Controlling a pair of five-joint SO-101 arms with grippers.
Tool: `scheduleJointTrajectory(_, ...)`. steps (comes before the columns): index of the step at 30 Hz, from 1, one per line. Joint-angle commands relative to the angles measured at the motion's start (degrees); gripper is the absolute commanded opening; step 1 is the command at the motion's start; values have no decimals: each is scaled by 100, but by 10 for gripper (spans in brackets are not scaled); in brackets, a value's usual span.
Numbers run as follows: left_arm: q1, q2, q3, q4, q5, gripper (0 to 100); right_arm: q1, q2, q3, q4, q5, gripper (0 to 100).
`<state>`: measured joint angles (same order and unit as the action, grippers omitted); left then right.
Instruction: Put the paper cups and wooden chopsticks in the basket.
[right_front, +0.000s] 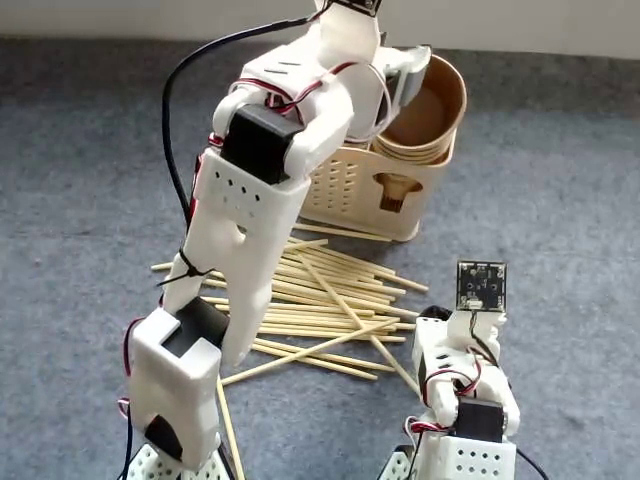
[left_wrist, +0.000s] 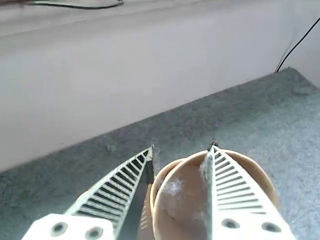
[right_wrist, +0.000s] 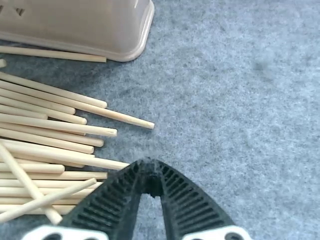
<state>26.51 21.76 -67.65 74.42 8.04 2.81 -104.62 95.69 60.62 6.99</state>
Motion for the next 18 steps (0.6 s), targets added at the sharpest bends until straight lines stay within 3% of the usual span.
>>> scheduleJointTrajectory(1,-22,-31,286,-396,53,178,57,-57,611,-119,70,5)
scheduleJointTrajectory(7,22,-31,1051,-1064,9,175,57,-57,611,-119,70,5)
scheduleJointTrajectory(11,-57,-31,1481,-1582,0,115,57,-57,611,-119,70,5)
scheduleJointTrajectory(18,277,-286,1358,-1073,9,106,57,-57,611,-119,70,5)
